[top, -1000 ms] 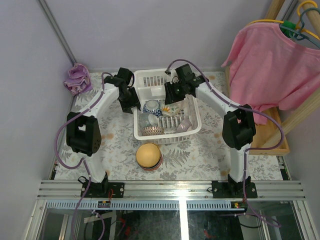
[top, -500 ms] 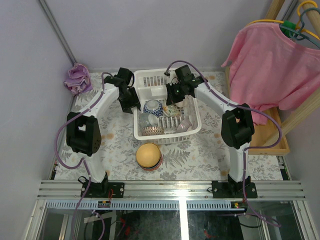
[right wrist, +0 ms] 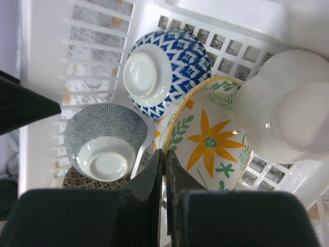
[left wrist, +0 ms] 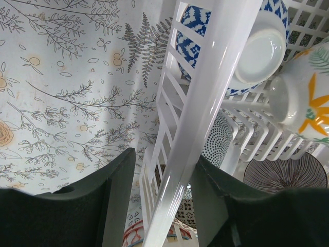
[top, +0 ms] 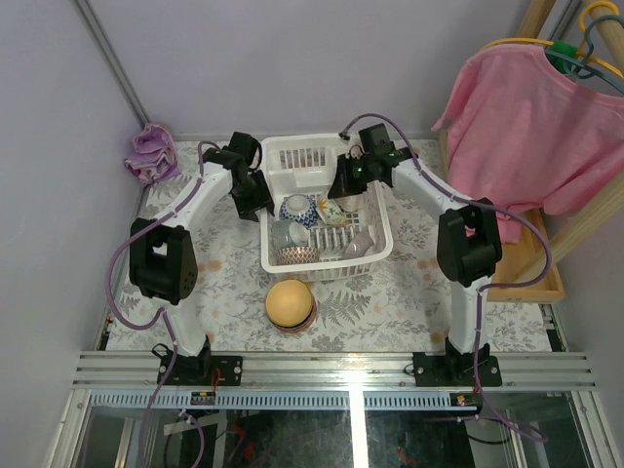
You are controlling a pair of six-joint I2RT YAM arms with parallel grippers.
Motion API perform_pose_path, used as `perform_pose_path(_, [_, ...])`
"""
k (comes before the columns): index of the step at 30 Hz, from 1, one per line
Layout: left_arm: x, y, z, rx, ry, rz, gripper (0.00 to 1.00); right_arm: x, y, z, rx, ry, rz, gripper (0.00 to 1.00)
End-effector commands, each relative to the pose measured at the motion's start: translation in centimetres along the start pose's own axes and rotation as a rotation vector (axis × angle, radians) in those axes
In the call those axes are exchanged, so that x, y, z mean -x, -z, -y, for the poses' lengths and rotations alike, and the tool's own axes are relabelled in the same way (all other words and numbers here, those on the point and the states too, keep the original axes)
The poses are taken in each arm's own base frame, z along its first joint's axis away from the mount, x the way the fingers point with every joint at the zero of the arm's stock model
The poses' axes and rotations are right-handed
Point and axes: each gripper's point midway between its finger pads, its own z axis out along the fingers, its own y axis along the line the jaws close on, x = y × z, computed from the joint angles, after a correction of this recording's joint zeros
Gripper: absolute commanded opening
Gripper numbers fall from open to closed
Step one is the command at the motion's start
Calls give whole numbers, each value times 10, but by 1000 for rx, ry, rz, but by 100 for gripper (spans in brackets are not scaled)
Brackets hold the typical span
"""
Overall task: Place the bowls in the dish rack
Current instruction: Adjust the bowl in the dish rack.
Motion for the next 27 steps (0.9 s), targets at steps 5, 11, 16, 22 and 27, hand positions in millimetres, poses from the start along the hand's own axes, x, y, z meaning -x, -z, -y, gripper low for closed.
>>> perform_pose_path(5, [8,6,-6,30,2,36,44,25,13,6,201,-278,138,0])
perform_pose_path(11, [8,6,-6,29,2,36,44,32,15,-13,331,-332,172,0])
perform_pose_path(16, [10,6,-5,31,2,39,44,42,18,-23,391,-352,199,0])
perform_pose_path(22, [12,6,-4,28,-2,42,44,38,9,-12,343,-395,190,0])
perform_pose_path(27, [13,7,-4,32,-9,44,44,22,0,2,279,-413,167,0])
